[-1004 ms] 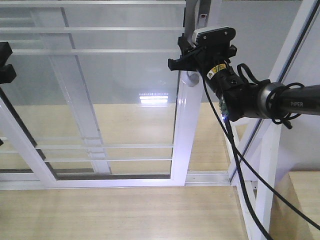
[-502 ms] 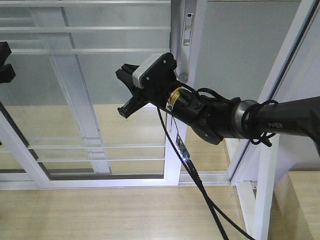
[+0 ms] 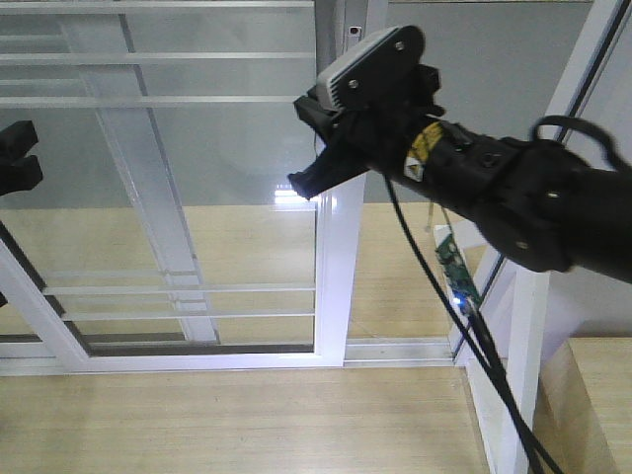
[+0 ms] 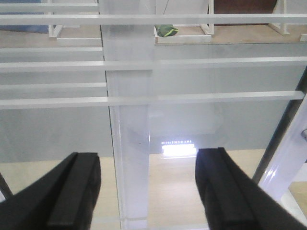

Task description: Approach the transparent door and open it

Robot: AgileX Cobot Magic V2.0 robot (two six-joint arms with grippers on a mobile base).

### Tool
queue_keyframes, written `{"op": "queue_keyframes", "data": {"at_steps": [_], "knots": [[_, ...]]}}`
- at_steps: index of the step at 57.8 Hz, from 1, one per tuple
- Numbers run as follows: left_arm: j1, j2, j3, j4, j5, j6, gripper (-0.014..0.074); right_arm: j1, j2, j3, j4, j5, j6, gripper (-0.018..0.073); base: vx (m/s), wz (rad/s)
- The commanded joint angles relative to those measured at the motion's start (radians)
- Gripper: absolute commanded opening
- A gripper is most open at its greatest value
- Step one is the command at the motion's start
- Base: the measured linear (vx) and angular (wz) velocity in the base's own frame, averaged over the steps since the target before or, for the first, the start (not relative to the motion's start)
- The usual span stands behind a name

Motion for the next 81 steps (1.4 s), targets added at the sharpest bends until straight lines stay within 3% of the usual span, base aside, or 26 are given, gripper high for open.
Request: {"op": "queue_keyframes", "data": {"at_steps": [1,9,19,28,38,45,63,70,81], "knots": [[-0.005,-0.012,-0.034,-0.006,-0.083,0.000,0.0541,-0.004,-0.166,0.033,0.011,0.026,-0.028,-0.0010,0.00,0.00],[-0.016,-0.012,-0.034,-0.006,-0.095,0.000,0.0541,-0.004,-0.416,0.195,0.034,0.126,-0.027,-0.0004,0.00,0.00],[-0.124,-0.006,-0.034,-0.001,-0.152,0.000,0.0541,-0.004,-0.797,0.397,0.077,0.292,-0.027,-0.0004,0.00,0.00],[-0.241,0.064,-0.034,0.001,-0.284,0.000,0.0541,-0.035,-1.163,0.492,0.065,0.535,-0.027,-0.0004,0.00,0.00],[-0.349,0.208,-0.034,0.018,-0.499,0.000,0.0541,-0.102,-1.502,0.505,-0.039,0.811,0.043,-0.0004,0.00,0.00],[-0.410,0.316,-0.049,0.099,-0.623,-0.018,0.0541,-0.122,-1.455,0.493,-0.072,0.953,0.095,-0.0004,0.00,0.00],[-0.434,0.479,-0.208,0.089,-0.658,-0.030,0.0541,-0.122,-1.279,0.497,-0.191,0.811,0.132,-0.0003,0.00,0.00],[-0.434,0.510,-0.264,0.091,-0.662,-0.069,0.0541,-0.122,-1.153,0.497,-0.240,0.731,0.157,-0.0003,0.00,0.00],[-0.441,0.556,-0.326,0.117,-0.669,-0.090,0.0541,-0.124,-0.936,0.511,-0.346,0.543,0.321,-0.0003,0.00,0.00]]}}
